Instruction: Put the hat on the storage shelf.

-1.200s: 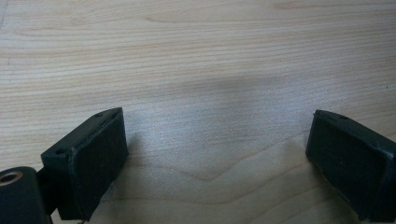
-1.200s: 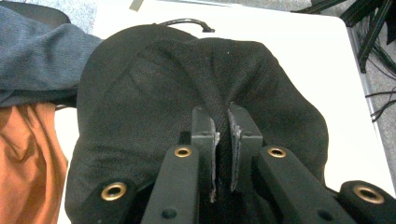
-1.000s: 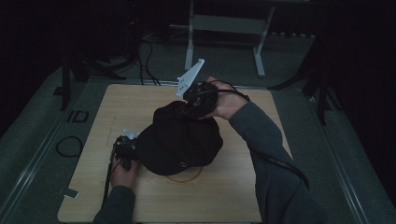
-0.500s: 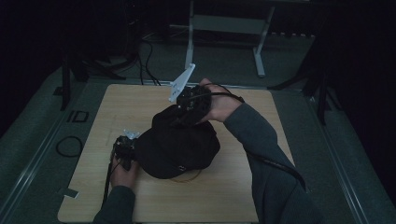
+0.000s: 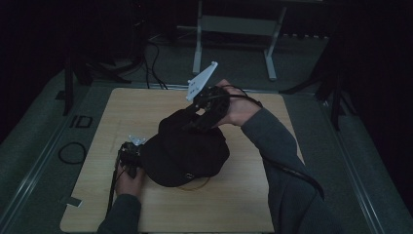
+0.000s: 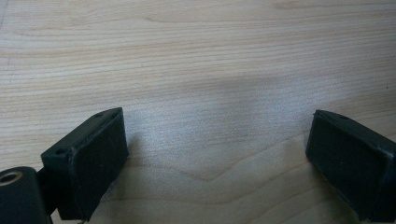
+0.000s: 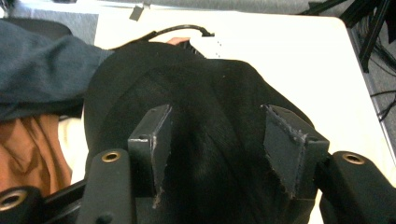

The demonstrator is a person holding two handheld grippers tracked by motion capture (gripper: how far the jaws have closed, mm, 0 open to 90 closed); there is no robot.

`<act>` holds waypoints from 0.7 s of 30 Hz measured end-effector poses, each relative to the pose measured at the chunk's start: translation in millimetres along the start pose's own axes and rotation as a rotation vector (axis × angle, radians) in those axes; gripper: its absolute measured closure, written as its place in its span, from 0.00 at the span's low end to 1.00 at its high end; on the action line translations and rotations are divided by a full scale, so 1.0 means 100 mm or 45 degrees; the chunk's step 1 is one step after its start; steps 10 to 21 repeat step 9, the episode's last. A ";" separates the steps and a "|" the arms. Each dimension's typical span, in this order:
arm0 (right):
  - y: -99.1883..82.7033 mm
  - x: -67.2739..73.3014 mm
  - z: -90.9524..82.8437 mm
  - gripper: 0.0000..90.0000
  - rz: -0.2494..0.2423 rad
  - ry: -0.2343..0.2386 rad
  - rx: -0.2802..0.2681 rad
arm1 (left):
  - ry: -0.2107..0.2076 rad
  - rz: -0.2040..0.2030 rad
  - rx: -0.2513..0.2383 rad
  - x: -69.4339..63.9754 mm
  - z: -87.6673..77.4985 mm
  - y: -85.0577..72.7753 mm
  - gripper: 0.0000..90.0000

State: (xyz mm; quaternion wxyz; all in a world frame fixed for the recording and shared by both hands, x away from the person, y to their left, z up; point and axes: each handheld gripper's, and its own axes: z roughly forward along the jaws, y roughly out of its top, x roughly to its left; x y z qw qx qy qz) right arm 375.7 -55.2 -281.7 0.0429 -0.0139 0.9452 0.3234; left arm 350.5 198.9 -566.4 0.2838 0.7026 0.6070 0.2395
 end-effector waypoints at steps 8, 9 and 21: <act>-0.19 0.00 -0.15 0.47 0.034 -0.008 -0.071 | 0.000 0.000 0.000 0.00 0.00 0.00 0.06; -0.22 0.00 -0.17 0.46 0.038 -0.013 -0.073 | 0.000 0.000 0.000 0.00 0.00 0.00 0.06; -0.22 0.00 -0.17 0.46 0.038 -0.013 -0.073 | 0.000 0.000 0.000 0.00 0.00 0.00 0.06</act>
